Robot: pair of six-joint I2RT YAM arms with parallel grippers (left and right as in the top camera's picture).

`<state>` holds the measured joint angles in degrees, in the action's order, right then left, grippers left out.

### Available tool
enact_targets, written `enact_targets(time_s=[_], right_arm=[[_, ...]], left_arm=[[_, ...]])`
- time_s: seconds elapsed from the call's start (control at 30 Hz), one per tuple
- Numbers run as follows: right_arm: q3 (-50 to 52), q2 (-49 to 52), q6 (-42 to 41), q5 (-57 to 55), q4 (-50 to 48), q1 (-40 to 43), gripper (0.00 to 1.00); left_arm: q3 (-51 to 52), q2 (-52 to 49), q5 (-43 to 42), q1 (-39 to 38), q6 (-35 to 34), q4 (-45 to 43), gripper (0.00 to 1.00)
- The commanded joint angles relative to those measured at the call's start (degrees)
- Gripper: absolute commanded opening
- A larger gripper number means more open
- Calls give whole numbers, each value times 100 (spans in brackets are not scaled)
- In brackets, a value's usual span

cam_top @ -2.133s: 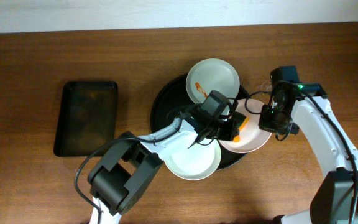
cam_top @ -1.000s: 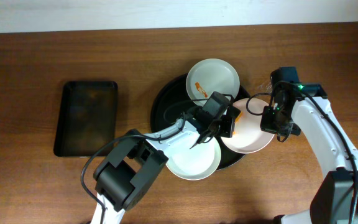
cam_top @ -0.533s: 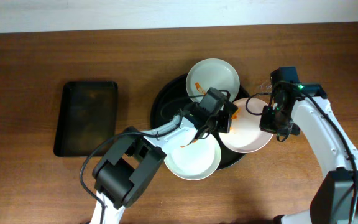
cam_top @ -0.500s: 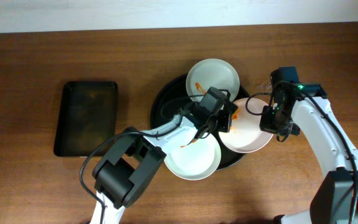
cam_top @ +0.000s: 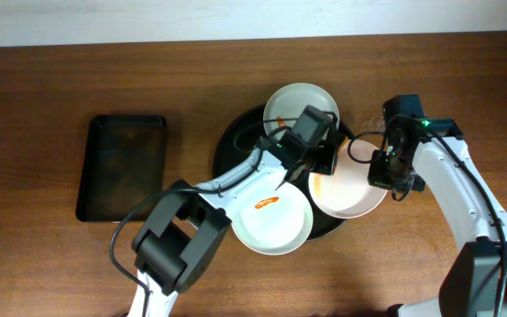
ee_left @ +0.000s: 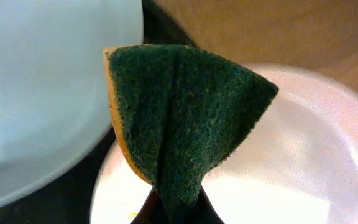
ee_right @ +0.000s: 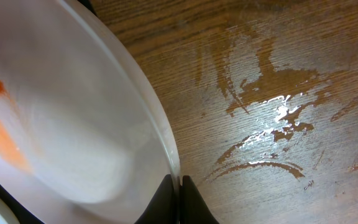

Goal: Clean dirty plates on tray and stack at the side
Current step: 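Scrub the tilted right plate with the sponge held in the left gripper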

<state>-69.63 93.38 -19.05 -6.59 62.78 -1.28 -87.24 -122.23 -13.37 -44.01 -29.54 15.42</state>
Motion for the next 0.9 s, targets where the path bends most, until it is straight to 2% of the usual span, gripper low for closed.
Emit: enact_targets(time_s=[0.0,0.27,0.53,0.87], right_arm=[[11,-87,13,-13,4,-33,4],[11,-87,13,-13,7,-33,4],[11,-87,13,-13,9,-33,4],[11,-87,13,-13,7,-33,4]], left_arm=[[-98,-87,-118,-328,140,164,0],[-98,-450,260,-684,136,76,0],[-98,-756,468,-520,136,74,0],[-98,-839,1327,-319,140,-13,0]])
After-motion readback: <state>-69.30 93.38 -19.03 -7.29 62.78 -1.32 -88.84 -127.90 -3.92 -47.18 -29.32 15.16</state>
